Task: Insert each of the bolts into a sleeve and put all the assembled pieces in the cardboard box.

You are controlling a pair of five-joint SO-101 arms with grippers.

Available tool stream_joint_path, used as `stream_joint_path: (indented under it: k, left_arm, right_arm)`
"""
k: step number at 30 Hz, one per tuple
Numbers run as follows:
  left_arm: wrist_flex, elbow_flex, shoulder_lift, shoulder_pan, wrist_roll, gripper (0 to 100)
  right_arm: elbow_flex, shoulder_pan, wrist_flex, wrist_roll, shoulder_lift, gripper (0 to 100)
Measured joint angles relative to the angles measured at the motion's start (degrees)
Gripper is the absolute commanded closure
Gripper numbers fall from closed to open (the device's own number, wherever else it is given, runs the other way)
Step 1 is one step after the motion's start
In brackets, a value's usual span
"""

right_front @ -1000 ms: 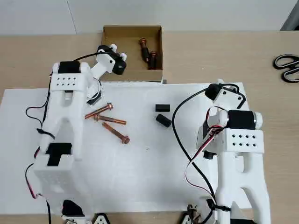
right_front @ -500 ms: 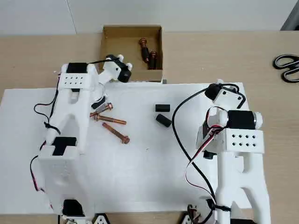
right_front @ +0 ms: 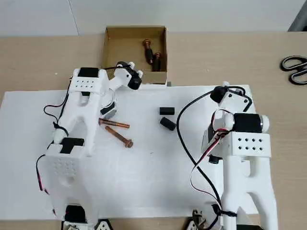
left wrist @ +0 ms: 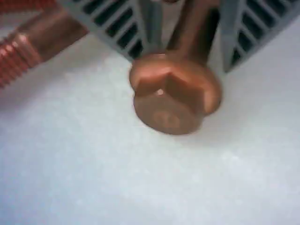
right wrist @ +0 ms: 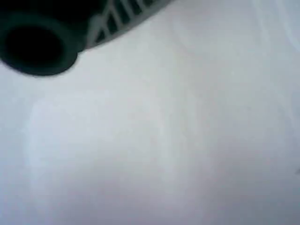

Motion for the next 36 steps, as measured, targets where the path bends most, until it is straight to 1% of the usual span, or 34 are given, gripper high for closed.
stream_joint_path:
  k: [5,10,18,22,29,30,33,36]
  left_arm:
    - [-0.88,0.00,0.53,-0.09,0.00,92]
    - [-1.58,0.09,0.53,-0.09,0.00,100]
    - [-1.67,-0.97,1.76,0.09,0.00,99]
    - [2.20,-4.84,3.08,0.09,0.00,99]
    - [12.66,-19.16,4.48,-0.53,0.35,99]
    - [13.45,-21.63,4.48,-0.53,0.62,99]
    - [13.80,-26.99,4.48,-0.44,4.40,99]
    - [14.24,-28.13,3.08,-0.44,5.98,99]
  right_arm:
    - [0.00,0.00,0.00,0.00,0.00,99.5]
    - [0.00,0.00,0.00,0.00,0.00,99.5]
    - [0.00,0.00,0.00,0.00,0.00,99.5]
    - [0.00,0.00,0.00,0.00,0.00,99.5]
    - [0.00,0.00,0.00,0.00,0.00,99.5]
    - [-0.09,0.00,0.00,0.00,0.00,99.5]
    - [-2.73,0.00,0.00,0.00,0.00,99.5]
    - [-6.33,0.00,0.00,0.00,0.00,99.5]
